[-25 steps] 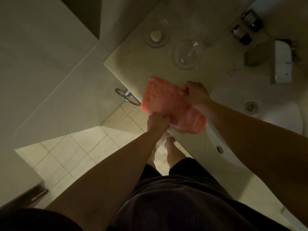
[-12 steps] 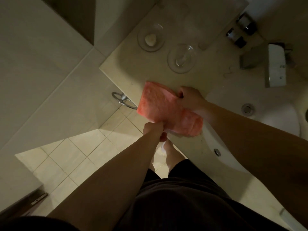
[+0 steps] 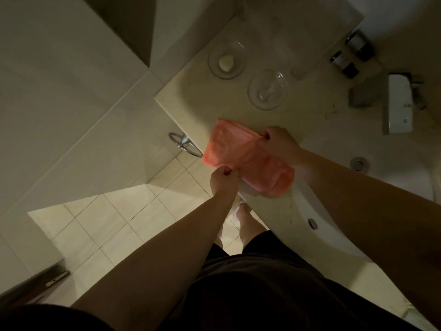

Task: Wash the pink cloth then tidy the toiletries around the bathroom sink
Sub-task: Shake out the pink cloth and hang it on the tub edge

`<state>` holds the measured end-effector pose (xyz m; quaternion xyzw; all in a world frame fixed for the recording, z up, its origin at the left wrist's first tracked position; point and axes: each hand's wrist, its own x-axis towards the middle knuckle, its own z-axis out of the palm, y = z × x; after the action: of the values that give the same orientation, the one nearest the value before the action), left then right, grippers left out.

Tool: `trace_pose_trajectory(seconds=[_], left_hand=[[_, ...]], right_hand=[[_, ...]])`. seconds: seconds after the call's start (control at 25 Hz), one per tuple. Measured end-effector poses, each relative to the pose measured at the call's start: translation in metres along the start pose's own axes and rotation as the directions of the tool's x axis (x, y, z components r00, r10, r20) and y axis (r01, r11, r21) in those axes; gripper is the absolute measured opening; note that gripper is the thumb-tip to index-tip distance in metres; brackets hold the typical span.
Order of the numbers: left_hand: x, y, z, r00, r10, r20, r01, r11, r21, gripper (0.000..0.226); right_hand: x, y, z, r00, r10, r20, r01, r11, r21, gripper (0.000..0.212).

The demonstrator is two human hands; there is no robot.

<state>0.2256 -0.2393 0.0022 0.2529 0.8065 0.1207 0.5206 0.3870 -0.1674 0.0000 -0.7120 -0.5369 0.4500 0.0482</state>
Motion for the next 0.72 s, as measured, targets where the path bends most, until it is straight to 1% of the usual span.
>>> trace_pose_trajectory(seconds=[0.08, 0.16, 0.24, 0.28, 0.36, 0.44, 0.52, 0.56, 0.64, 0.72], left_hand=[[-0.008, 0.007, -0.011, 0.996, 0.083, -0.024, -0.085, 0.987, -0.137, 0.024], [-0.013, 0.016, -0.032, 0.986, 0.145, -0.082, -0.161, 0.959, -0.233, 0.031], [-0.015, 0.030, -0.058, 0.968, 0.213, -0.136, -0.241, 0.939, -0.247, 0.023], [-0.017, 0.039, -0.073, 0.956, 0.250, -0.151, -0.280, 0.932, -0.230, 0.019], [-0.022, 0.055, -0.104, 0.928, 0.339, -0.156, -0.366, 0.909, -0.201, 0.017], [-0.027, 0.069, -0.132, 0.894, 0.418, -0.161, -0.444, 0.873, -0.201, 0.023], [-0.033, 0.076, -0.162, 0.858, 0.482, -0.180, -0.512, 0.833, -0.209, 0.025], [-0.035, 0.077, -0.175, 0.843, 0.504, -0.186, -0.536, 0.814, -0.223, 0.022], [-0.041, 0.078, -0.197, 0.835, 0.520, -0.181, -0.551, 0.779, -0.300, 0.015], [-0.044, 0.076, -0.217, 0.829, 0.539, -0.149, -0.554, 0.756, -0.350, 0.019]], right_hand=[[-0.005, -0.009, -0.001, 1.000, -0.002, -0.024, 0.002, 1.000, 0.024, 0.027], [-0.014, -0.020, -0.003, 0.998, -0.021, -0.056, 0.025, 0.997, 0.075, 0.026], [-0.023, -0.035, -0.007, 0.993, -0.021, -0.115, 0.036, 0.992, 0.125, 0.023], [-0.028, -0.043, -0.009, 0.988, -0.018, -0.153, 0.042, 0.987, 0.156, 0.026], [-0.043, -0.067, -0.010, 0.969, -0.027, -0.244, 0.097, 0.955, 0.279, 0.029], [-0.060, -0.094, -0.009, 0.933, -0.040, -0.357, 0.190, 0.898, 0.397, 0.021], [-0.079, -0.122, -0.006, 0.874, -0.079, -0.480, 0.293, 0.873, 0.389, 0.017], [-0.087, -0.134, -0.004, 0.846, -0.102, -0.524, 0.330, 0.871, 0.363, 0.014], [-0.101, -0.157, -0.002, 0.807, -0.114, -0.579, 0.378, 0.853, 0.360, 0.008], [-0.114, -0.175, 0.003, 0.782, -0.156, -0.603, 0.435, 0.830, 0.350, 0.020]])
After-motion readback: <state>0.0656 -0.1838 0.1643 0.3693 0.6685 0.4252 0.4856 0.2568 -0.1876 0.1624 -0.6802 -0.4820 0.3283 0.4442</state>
